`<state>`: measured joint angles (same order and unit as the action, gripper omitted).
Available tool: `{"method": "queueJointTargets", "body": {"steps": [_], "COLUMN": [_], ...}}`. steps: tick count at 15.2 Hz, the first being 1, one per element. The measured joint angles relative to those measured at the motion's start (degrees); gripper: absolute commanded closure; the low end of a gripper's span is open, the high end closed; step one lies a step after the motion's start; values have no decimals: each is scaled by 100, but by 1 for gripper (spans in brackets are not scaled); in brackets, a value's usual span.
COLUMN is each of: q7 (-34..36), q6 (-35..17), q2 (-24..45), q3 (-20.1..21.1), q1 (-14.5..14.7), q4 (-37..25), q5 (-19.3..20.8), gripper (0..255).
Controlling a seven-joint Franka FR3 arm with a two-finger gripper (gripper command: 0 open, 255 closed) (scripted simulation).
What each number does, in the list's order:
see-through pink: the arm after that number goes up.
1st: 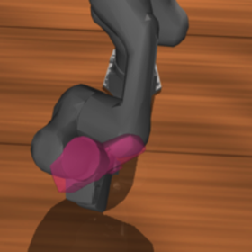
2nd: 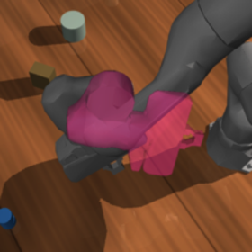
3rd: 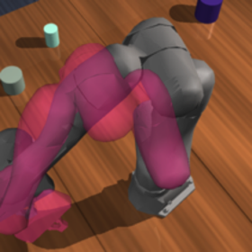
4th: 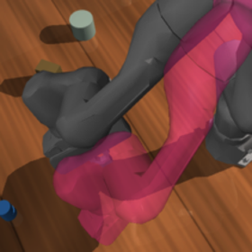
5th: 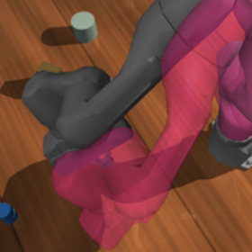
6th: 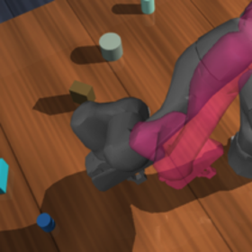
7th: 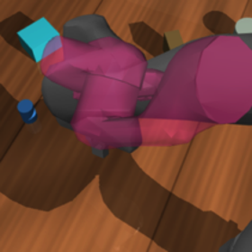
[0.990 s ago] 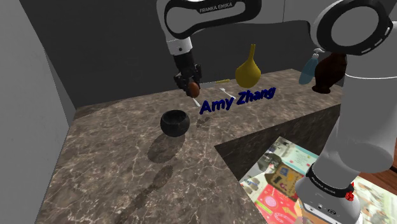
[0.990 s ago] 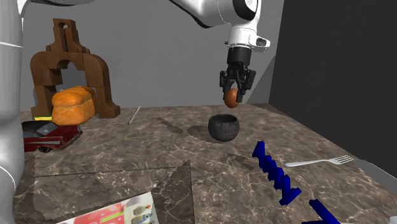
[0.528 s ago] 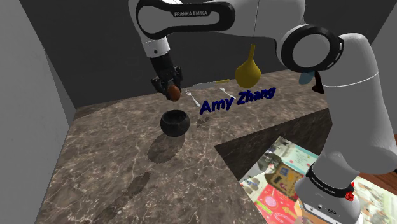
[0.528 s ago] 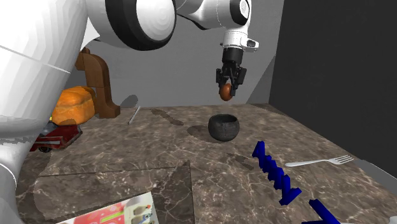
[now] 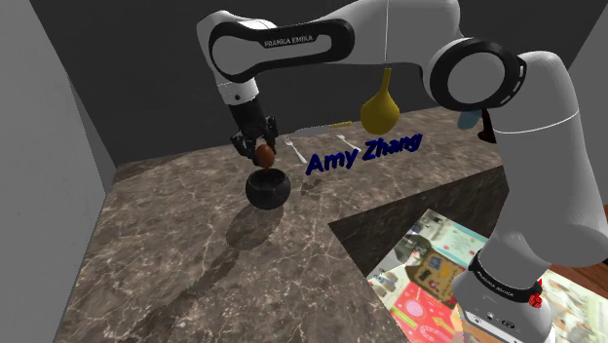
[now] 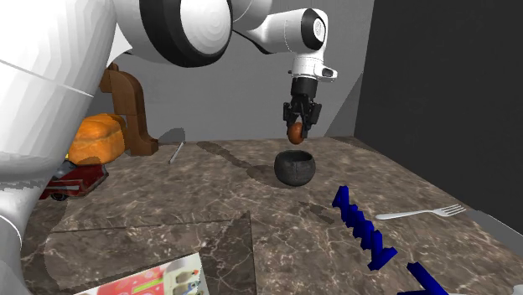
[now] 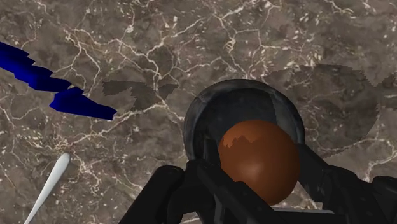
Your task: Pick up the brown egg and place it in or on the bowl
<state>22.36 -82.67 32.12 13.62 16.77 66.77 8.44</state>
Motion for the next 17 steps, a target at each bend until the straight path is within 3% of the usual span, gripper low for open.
{"method": "queueJointTargets", "body": {"steps": [6,12,13,17], "q7": [32,31,31,31], "q6": [-444,-492,-493,-493], "q2": [-28,-28,-28,-29], "q3": [-1,-2,-2,-2], "q1": [-37,-43,-43,-43], "q4": [477,520,521,522], "q5": [-3,-2,-2,-2], "gripper": [255,255,0,0]}}
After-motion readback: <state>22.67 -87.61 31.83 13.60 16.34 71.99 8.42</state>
